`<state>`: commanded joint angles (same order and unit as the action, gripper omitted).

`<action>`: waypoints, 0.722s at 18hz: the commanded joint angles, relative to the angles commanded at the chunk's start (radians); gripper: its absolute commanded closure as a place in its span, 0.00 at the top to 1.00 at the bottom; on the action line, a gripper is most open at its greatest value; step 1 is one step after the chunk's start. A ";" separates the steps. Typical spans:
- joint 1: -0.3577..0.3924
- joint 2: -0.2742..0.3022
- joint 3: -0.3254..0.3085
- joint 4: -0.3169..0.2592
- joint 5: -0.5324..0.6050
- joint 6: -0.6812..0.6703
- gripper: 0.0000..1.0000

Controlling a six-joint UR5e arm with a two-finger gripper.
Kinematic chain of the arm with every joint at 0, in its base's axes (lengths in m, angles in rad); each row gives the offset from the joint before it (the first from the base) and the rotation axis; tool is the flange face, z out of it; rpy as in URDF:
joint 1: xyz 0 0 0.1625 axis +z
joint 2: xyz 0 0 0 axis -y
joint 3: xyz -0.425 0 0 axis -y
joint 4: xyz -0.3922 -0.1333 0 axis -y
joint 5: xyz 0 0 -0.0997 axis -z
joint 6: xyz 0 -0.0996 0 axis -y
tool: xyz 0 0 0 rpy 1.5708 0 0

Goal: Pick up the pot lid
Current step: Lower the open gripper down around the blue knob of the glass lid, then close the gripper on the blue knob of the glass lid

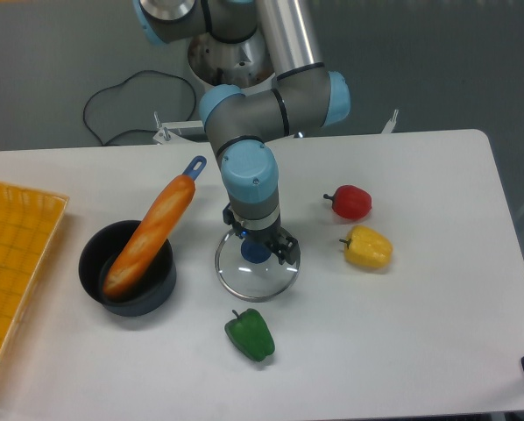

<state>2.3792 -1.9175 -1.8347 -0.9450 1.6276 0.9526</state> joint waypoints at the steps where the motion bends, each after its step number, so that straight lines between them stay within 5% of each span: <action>1: -0.002 0.000 0.000 0.003 -0.002 0.000 1.00; 13: -0.006 -0.012 -0.017 0.005 0.006 0.014 1.00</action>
<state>2.3731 -1.9297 -1.8515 -0.9403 1.6337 0.9663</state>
